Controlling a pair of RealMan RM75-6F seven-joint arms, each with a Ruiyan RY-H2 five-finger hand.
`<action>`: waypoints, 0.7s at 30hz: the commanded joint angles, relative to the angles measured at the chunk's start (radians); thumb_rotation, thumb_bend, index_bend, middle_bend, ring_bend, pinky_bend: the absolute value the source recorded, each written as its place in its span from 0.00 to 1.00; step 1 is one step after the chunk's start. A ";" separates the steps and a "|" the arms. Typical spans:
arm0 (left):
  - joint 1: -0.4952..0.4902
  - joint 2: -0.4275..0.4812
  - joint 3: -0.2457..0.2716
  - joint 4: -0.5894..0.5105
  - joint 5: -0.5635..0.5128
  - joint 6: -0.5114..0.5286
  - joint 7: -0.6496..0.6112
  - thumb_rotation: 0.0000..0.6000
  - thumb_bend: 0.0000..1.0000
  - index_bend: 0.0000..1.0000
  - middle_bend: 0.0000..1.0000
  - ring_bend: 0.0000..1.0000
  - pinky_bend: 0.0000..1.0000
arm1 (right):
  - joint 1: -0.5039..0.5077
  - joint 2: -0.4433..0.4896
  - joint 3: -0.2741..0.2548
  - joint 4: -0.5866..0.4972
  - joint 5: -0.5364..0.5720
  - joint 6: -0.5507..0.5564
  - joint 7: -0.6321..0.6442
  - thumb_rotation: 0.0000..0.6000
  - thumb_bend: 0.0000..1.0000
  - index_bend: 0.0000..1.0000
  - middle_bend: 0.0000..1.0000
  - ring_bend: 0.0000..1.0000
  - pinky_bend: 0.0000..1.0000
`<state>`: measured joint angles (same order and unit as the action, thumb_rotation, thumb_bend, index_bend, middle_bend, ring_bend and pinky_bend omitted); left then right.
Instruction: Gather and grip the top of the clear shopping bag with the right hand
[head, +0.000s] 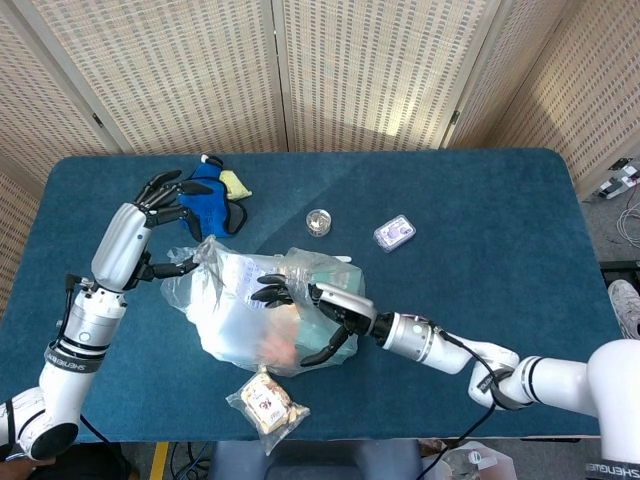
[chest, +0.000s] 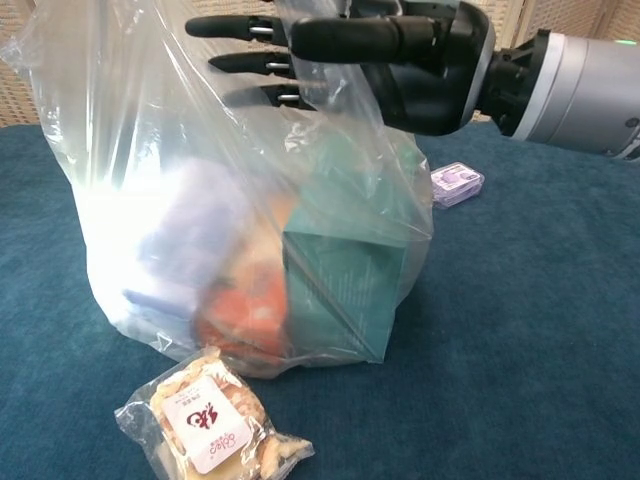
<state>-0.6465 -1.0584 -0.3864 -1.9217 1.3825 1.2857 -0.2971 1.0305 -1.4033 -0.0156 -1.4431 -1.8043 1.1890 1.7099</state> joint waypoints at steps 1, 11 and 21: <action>-0.001 0.003 0.000 -0.005 0.000 -0.003 0.002 1.00 0.31 0.62 0.26 0.25 0.09 | 0.007 -0.007 0.005 -0.009 0.001 0.002 -0.021 1.00 0.00 0.01 0.09 0.05 0.09; -0.007 0.013 -0.015 -0.040 -0.004 -0.002 0.009 1.00 0.31 0.62 0.26 0.25 0.09 | 0.015 -0.023 0.011 -0.029 0.013 0.002 -0.099 1.00 0.00 0.00 0.06 0.01 0.04; -0.036 0.036 -0.031 -0.114 0.009 -0.030 0.054 1.00 0.31 0.62 0.26 0.25 0.09 | 0.012 -0.025 0.018 -0.034 0.031 0.010 -0.130 1.00 0.00 0.00 0.06 0.01 0.04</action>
<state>-0.6774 -1.0252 -0.4146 -2.0297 1.3920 1.2608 -0.2488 1.0428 -1.4283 0.0017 -1.4772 -1.7733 1.1989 1.5804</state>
